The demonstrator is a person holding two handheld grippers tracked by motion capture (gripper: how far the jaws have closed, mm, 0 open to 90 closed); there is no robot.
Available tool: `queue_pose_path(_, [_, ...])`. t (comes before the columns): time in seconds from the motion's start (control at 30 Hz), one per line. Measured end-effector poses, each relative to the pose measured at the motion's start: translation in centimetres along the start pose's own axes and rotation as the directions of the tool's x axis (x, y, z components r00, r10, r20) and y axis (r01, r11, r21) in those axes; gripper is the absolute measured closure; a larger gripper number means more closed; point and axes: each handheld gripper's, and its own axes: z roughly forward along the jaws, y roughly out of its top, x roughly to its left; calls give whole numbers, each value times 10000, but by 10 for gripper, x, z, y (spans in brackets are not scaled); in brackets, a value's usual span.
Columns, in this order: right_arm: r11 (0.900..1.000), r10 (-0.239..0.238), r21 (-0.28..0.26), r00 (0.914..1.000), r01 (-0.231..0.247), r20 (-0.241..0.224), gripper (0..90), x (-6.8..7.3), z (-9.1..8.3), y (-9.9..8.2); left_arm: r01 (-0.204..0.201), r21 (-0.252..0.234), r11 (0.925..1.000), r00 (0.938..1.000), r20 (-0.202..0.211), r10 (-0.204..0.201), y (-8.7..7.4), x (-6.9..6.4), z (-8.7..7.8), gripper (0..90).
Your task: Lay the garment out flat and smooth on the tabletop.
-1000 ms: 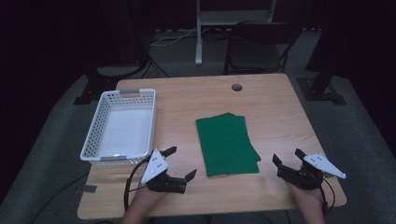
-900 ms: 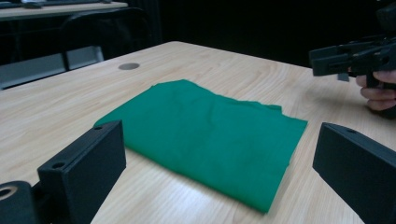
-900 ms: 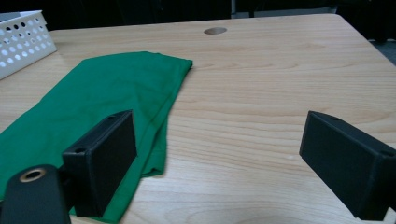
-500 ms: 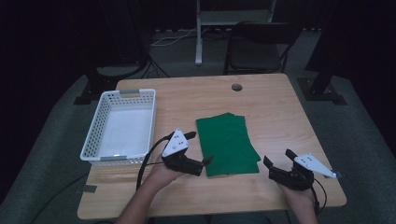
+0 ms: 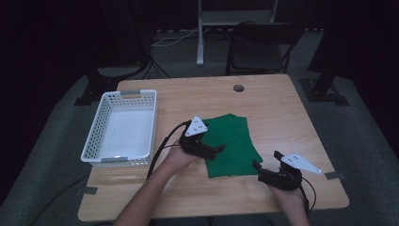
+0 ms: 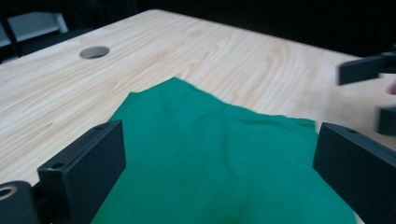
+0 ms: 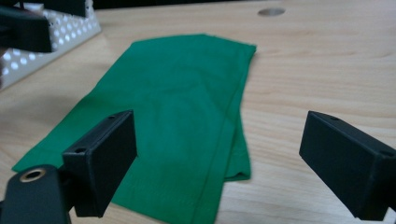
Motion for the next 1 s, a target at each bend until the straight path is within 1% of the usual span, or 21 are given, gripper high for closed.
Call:
queue_pose_path(0.07, [9999, 16, 159, 10000, -17, 73, 107, 2, 2, 0, 220, 133, 9997, 9997, -101, -219, 1, 4, 8, 38])
queue_pose_path(0.17, [9991, -22, 421, 10000, 25, -67, 107, 5, 6, 0, 509, 599, 9969, 9976, -503, -479, 2, 11, 21, 38])
queue_pose_path(0.3, [9977, -20, 675, 9999, 29, -132, 107, 8, 8, 1, 564, 895, 9944, 9958, -765, -496, 5, 19, 36, 38])
queue_pose_path(0.37, [9972, -81, 740, 9999, 89, -114, 107, 9, 9, 1, 574, 967, 9937, 9955, -812, -496, 5, 19, 38, 38])
queue_pose_path(0.43, [9961, -146, 871, 9998, 156, -123, 107, 11, 11, 2, 513, 1505, 9873, 9946, -965, -370, 7, 21, 49, 38])
queue_pose_path(0.47, [9961, -159, 868, 9997, 174, -175, 107, 12, 11, 3, 454, 1680, 9847, 9934, -1115, -268, 7, 21, 53, 38])
queue_pose_path(0.5, [9963, -149, 843, 9997, 165, -194, 107, 12, 11, 3, 407, 1692, 9847, 9931, -1154, -212, 7, 21, 54, 38])
queue_pose_path(0.53, [9965, -131, 820, 9997, 147, -205, 107, 12, 10, 4, 452, 1718, 9841, 9935, -1108, -263, 6, 22, 56, 38])
queue_pose_path(0.6, [9972, -93, 738, 9997, 109, -227, 107, 12, 9, 5, 543, 1816, 9819, 9937, -1064, -353, 3, 23, 60, 38])
queue_pose_path(0.63, [9973, -105, 718, 9997, 122, -240, 107, 11, 8, 5, 527, 1953, 9793, 9931, -1133, -309, 2, 24, 62, 38])
queue_pose_path(0.67, [9973, -105, 718, 9997, 122, -240, 107, 11, 8, 5, 527, 1953, 9793, 9931, -1133, -309, 2, 24, 62, 38])
queue_pose_path(0.7, [9980, -82, 628, 9996, 99, -268, 107, 11, 6, 5, 512, 2072, 9770, 9922, -1220, -261, 0, 24, 64, 38])
queue_pose_path(0.73, [9980, -44, 623, 9996, 62, -296, 107, 11, 5, 4, 533, 2395, 9694, 9907, -1343, -213, -4, 26, 68, 38])
queue_pose_path(0.77, [9980, -44, 623, 9996, 62, -296, 107, 11, 5, 4, 533, 2395, 9694, 9907, -1343, -213, -4, 26, 68, 38])
queue_pose_path(0.8, [9981, -39, 608, 9995, 57, -304, 107, 11, 4, 4, 565, 2553, 9652, 9895, -1429, -201, -6, 26, 70, 38])
queue_pose_path(0.83, [9980, -83, 617, 9995, 101, -303, 107, 11, 4, 3, 603, 2653, 9623, 9896, -1423, -228, -8, 28, 71, 38])
queue_pose_path(0.87, [9977, -108, 671, 9995, 129, -305, 107, 12, 4, 2, 738, 2872, 9550, 9888, -1457, -326, -9, 30, 73, 38])
queue_pose_path(0.9, [9975, -99, 702, 9995, 119, -290, 107, 12, 3, 2, 738, 2872, 9550, 9888, -1457, -326, -9, 30, 73, 39])
queue_pose_path(0.93, [9973, -109, 727, 9996, 129, -274, 107, 12, 3, 2, 644, 3061, 9498, 9896, -1422, -213, -10, 29, 75, 42])
queue_pose_path(0.97, [9973, -109, 727, 9996, 129, -274, 107, 12, 3, 2, 644, 3061, 9498, 9896, -1422, -213, -10, 29, 75, 51])
queue_pose_path(1.0, [9972, -130, 732, 9996, 148, -254, 107, 12, 2, 2, 516, 3221, 9453, 9898, -1421, -56, -10, 28, 76, 51])
